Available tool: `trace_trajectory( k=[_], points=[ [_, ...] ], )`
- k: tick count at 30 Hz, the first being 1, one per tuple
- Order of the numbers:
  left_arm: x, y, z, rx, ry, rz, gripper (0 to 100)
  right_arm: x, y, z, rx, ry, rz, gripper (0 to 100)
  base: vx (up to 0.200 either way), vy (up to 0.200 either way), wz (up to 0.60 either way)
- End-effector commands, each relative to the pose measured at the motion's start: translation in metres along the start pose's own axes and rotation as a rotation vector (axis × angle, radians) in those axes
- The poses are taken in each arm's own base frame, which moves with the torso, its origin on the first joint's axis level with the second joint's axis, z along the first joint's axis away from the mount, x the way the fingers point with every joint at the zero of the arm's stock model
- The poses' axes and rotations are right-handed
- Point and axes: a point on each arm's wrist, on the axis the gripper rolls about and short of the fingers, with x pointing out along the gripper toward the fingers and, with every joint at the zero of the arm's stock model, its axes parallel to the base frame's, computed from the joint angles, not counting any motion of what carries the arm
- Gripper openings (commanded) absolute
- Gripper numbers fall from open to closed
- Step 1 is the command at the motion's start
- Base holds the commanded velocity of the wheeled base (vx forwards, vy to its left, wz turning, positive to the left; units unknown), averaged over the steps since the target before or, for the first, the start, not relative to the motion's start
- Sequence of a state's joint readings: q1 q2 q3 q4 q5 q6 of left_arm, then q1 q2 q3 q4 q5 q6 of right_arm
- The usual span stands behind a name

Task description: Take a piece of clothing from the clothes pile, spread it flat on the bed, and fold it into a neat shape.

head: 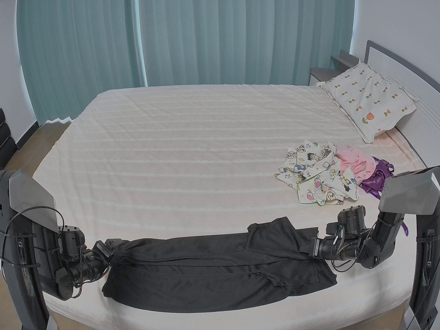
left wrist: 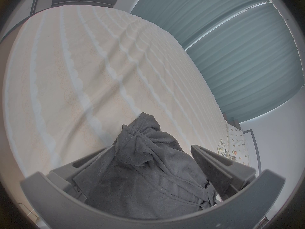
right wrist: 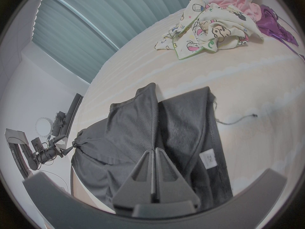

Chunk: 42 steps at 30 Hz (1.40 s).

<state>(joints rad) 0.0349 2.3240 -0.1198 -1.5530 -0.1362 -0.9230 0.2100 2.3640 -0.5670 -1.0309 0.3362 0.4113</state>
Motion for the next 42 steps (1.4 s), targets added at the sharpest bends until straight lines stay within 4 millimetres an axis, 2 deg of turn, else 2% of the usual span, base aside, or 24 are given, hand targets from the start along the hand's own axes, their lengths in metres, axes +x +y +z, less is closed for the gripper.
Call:
trace_trajectory(
  k=[1,16,17,26,29,35,40,42],
  points=[
    [0.0,0.0,0.0,0.001,-0.008,-0.008,100,-0.014,0.002,-0.004,-0.001,0.007,-0.002,0,0.0,0.0,0.0],
    [0.0,0.0,0.0,0.001,-0.011,-0.004,100,-0.026,-0.003,-0.024,-0.067,0.074,-0.022,0,0.0,0.0,0.0],
    [0.0,0.0,0.0,0.001,-0.011,-0.004,100,-0.027,-0.004,-0.023,-0.063,0.07,-0.025,100,0.0,0.0,0.0],
    [-0.001,0.0,-0.003,0.006,-0.002,0.001,100,-0.036,0.002,-0.01,-0.049,0.012,-0.008,100,0.0,0.0,0.0],
    [-0.009,0.004,-0.007,0.003,0.016,0.032,100,-0.041,0.008,-0.002,-0.017,-0.045,0.007,100,0.0,0.0,0.0],
    [-0.018,0.007,-0.011,-0.001,0.038,0.054,100,-0.06,0.02,0.012,0.008,-0.136,0.026,100,0.0,0.0,0.0],
    [-0.019,0.006,-0.011,0.0,0.04,0.048,100,-0.07,0.024,0.007,0.084,-0.136,0.022,100,-0.08,0.0,0.0],
    [-0.023,0.007,-0.014,0.001,0.052,0.055,100,-0.077,0.019,-0.008,0.149,-0.115,-0.036,100,-0.2,0.0,0.0]
  ],
)
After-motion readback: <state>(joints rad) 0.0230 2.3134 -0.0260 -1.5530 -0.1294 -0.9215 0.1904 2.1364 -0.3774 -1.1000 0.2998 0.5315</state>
